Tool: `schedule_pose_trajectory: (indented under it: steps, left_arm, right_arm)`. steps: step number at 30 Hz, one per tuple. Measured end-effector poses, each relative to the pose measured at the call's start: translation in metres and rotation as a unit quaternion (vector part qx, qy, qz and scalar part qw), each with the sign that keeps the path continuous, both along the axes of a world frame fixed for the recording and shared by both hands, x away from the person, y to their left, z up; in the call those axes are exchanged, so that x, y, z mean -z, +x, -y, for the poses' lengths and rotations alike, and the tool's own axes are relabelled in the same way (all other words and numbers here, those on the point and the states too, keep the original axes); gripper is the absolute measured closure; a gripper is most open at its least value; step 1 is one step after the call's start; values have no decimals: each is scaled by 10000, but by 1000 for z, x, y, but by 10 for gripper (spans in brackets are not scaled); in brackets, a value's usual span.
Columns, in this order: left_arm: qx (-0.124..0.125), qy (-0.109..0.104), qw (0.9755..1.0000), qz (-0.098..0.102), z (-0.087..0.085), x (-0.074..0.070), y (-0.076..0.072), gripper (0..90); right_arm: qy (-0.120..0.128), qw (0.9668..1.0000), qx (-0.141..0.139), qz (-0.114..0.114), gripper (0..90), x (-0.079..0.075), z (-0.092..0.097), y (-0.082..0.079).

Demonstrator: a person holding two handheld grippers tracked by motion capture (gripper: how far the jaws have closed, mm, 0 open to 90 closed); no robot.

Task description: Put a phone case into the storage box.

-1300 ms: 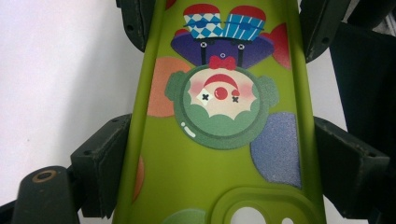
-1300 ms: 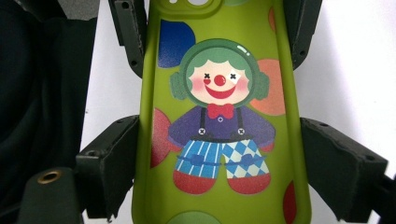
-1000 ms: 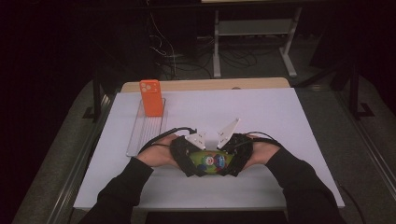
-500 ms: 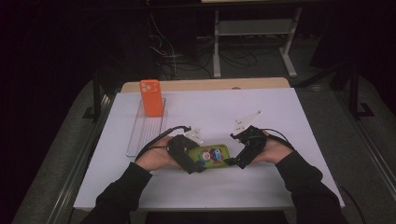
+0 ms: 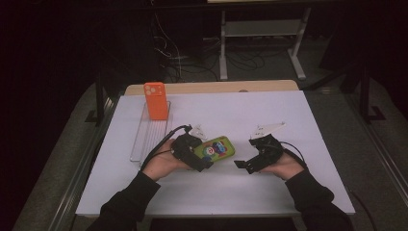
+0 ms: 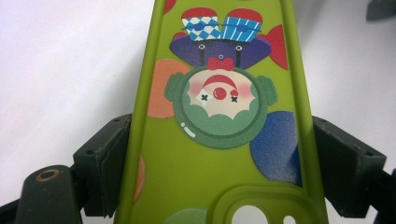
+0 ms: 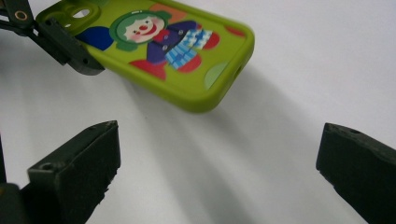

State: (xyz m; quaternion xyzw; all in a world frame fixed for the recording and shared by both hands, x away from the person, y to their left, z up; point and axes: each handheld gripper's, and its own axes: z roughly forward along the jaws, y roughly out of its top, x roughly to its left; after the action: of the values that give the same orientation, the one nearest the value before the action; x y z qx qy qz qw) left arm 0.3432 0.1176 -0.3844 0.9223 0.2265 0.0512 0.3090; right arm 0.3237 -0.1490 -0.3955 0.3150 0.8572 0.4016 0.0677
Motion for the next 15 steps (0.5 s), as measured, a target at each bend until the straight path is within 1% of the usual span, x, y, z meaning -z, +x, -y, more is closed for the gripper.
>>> schedule_pose_trajectory:
  steps: [2, 3, 4, 5, 8, 10, 11, 12, 14, 15]
  left_arm:
    - [-109, 15, 9999, 0, 0, -1, 0, 154]
    - [-152, 15, 9999, 23, 0, -1, 0, 154]
    - [-193, 15, 9998, 18, 0, -2, 1, 154]
    - [-250, 16, 9997, 27, 0, -2, 1, 154]
    - [-366, 30, 9993, 35, 0, -2, 2, 154]
    - [-414, -6, 9991, 19, -2, -2, 2, 154]
    - [-433, -22, 9991, 10, -2, -3, 3, 154]
    - [-457, -51, 9989, -15, -3, -3, 3, 154]
    - [-485, -62, 9988, -16, -4, -3, 3, 154]
    - [-495, -63, 9987, -24, -4, -3, 3, 154]
  right_arm:
    - [123, 9997, 197, 7, 0, 4, 0, -3]
    - [186, 9992, 336, -50, 0, 5, -1, -5]
    - [197, 9990, 398, 0, 0, 8, -1, -5]
    - [246, 9983, 535, 5, 0, 10, -2, -6]
    - [396, 9961, 790, 58, 0, 17, -4, -9]
    - [395, 9956, 851, 81, 0, 20, -6, -9]
    - [372, 9956, 850, 153, 0, 20, -7, -8]
    - [387, 9951, 891, 159, 0, 20, -8, -8]
    - [406, 9953, 854, 196, 0, 20, -8, -7]
    - [360, 9954, 836, 286, 0, 21, -9, -7]
